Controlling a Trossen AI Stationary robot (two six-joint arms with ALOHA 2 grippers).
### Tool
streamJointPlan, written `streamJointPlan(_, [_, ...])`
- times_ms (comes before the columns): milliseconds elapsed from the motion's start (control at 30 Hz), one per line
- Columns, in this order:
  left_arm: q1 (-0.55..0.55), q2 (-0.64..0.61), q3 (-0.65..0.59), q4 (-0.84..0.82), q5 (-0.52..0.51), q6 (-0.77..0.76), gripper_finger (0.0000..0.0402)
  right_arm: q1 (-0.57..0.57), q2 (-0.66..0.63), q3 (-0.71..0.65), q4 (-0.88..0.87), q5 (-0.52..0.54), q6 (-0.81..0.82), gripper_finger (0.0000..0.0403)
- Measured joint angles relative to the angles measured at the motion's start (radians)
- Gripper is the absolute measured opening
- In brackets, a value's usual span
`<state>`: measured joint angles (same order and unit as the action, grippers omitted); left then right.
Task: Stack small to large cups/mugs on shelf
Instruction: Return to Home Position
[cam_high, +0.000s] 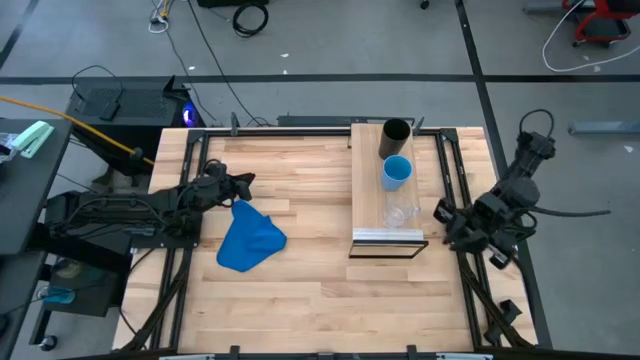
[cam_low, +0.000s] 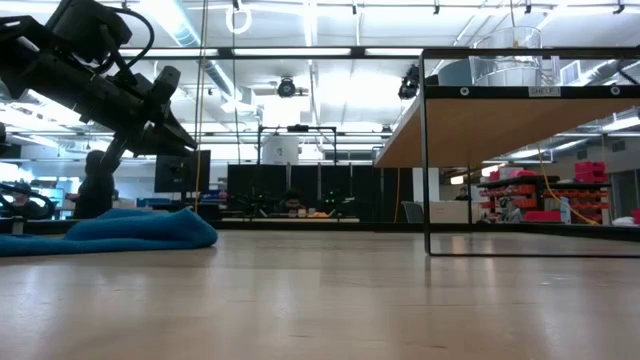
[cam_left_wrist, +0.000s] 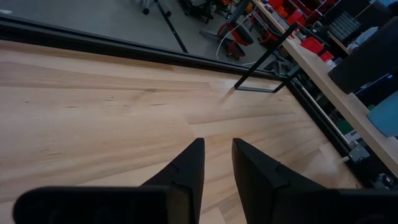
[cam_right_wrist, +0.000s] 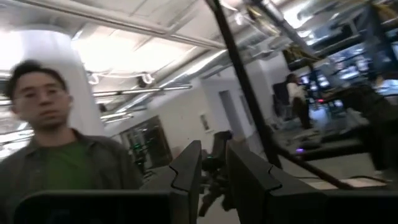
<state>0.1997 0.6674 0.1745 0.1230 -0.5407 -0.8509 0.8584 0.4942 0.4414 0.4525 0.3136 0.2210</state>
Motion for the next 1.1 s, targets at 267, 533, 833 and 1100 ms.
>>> streamJointPlan(267, [0.0,0.0,0.0,0.0,0.0,0.0,0.0084,0.119,-0.023,-0.077,0.055,0.029,-0.08,0.0082])
streamJointPlan(533, [0.0,0.0,0.0,0.0,0.0,0.0,0.009,0.133,-0.056,-0.259,0.306,0.168,-0.138,0.0082])
streamJointPlan(833, [0.0,0.0,0.0,0.0,0.0,0.0,0.0085,0.132,-0.204,-0.399,0.388,0.177,-0.196,0.0082])
streamJointPlan(1100, [0.0,0.0,0.0,0.0,0.0,0.0,0.0089,0.132,-0.35,-0.435,0.316,0.191,-0.269,0.0082])
